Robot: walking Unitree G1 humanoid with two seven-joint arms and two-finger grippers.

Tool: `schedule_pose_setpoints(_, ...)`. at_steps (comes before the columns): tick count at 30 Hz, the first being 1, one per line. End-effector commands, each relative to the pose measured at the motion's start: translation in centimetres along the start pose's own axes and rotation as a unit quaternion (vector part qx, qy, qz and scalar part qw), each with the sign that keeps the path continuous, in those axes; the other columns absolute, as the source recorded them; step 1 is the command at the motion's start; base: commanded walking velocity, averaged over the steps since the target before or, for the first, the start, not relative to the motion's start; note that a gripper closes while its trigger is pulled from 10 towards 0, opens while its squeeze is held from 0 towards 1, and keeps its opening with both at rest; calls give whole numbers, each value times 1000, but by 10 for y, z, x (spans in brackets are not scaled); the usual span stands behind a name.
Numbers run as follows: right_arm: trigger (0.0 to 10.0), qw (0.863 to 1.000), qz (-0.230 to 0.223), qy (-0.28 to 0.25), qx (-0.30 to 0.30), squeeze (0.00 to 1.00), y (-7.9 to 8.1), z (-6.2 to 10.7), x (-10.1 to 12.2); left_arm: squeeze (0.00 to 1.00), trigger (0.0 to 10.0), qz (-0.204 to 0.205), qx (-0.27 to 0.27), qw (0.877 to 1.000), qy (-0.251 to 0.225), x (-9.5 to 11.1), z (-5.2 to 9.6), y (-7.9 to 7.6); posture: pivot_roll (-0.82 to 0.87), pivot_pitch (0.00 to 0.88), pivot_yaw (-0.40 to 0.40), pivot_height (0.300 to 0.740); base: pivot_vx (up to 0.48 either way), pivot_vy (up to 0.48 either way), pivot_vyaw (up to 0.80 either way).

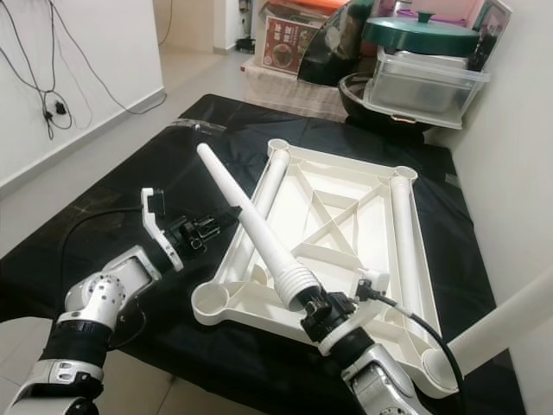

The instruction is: Building children table

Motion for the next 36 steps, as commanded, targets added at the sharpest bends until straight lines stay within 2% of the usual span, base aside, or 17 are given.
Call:
schedule_pose_setpoints(1, 0, 1000, -15, -14, 0, 0, -2, 3, 6, 0, 10000, 12, 4, 1000, -4, 3, 1, 1, 108, 0, -93, 740, 0, 0, 0)
schedule_pose_setpoints(6, 0, 1000, -22, -13, 9, 0, 0, 4, 7, 0, 10000, 21, 10, 1000, -9, 6, 2, 3, 108, 0, -93, 740, 0, 0, 0)
schedule_pose_setpoints(7, 0, 998, -33, 17, 45, 0, 10, 8, 0, 0, 10000, 37, 18, 999, -17, 9, 3, 7, 106, 0, -94, 740, 0, 0, 0)
schedule_pose_setpoints(9, 0, 997, -36, 26, 55, 0, 13, 10, -3, 0, 10000, 41, 21, 999, -19, 10, 3, 8, 106, 0, -94, 740, 0, 0, 0)
schedule_pose_setpoints(12, 0, 991, -73, 72, 92, 0, 20, 22, -17, 0, 10000, 77, 19, 996, -34, 14, 4, 10, 106, 0, -94, 740, 0, 0, 0)
schedule_pose_setpoints(13, 0, 991, -73, 72, 92, 0, 20, 22, -17, 0, 10000, 77, 19, 996, -34, 14, 4, 10, 106, 0, -94, 740, 0, 0, 0)
schedule_pose_setpoints(14, 0, 987, -81, 92, 105, 0, 21, 28, -23, 0, 10000, 90, 12, 995, -39, 16, 4, 8, 104, 0, -97, 740, 0, 0, 0)
schedule_pose_setpoints(18, 0, 981, -110, 107, 115, 0, 18, 38, -26, 0, 10000, 119, -21, 992, -39, 16, 6, 0, 103, 0, -99, 740, 0, 0, 0)
schedule_pose_setpoints(22, 0, 980, -125, 105, 117, 0, 15, 40, -25, 0, 10000, 144, -39, 988, -35, 13, 7, -6, 103, 0, -99, 740, 0, 0, 0)
schedule_pose_setpoints(26, 0, 976, -134, 111, 128, 0, 19, 40, -28, 0, 10000, 162, -53, 985, -37, 13, 8, -11, 104, 0, -103, 740, 0, 0, 0)
schedule_pose_setpoints(27, 0, 976, -136, 112, 130, 0, 20, 41, -28, 0, 7569, 164, -55, 984, -37, 13, 8, -12, 104, 0, -103, 740, 0, 0, 0)
schedule_pose_setpoints(28, 0, 974, -140, 117, 133, 0, 21, 41, -30, 0, 4627, 177, -58, 981, -46, 15, 8, -12, 104, 0, -103, 740, 0, 0, 0)
schedule_pose_setpoints(30, 0, 973, -143, 120, 134, 0, 21, 42, -32, 0, 4627, 187, -61, 979, -51, 17, 8, -12, 104, 0, -103, 740, 0, 0, 0)
schedule_pose_setpoints(31, 0, 972, -148, 121, 135, 0, 21, 43, -33, 0, 2314, 199, -64, 976, -62, 21, 8, -12, 103, 0, -104, 740, 0, 0, 0)
schedule_pose_setpoints(33, 0, 971, -155, 123, 136, 0, 21, 44, -34, 0, 2314, 212, -69, 972, -71, 25, 9, -12, 103, 0, -104, 740, 0, 0, 0)
schedule_pose_setpoints(34, 0, 971, -161, 116, 137, 0, 21, 44, -33, 0, 0, 226, -76, 967, -85, 30, 10, -12, 103, 0, -104, 740, 0, 0, 0)
schedule_pose_setpoints(36, 0, 970, -164, 111, 137, 0, 20, 44, -32, 0, 0, 236, -82, 964, -94, 33, 11, -12, 103, 0, -104, 740, 0, 0, 0)
Point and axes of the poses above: a point about 5 cm out from each wrist's last joint towards the gripper, its own z axis pointing back from the gripper into the wrist, its own x axis along the axis of the wrist's last joint, y = z × x, the point moved 4 cm from there along -z, pointing out of the wrist towards the gripper, and after that the axes turned 9 degrees about -z, right-handed, at the moved point
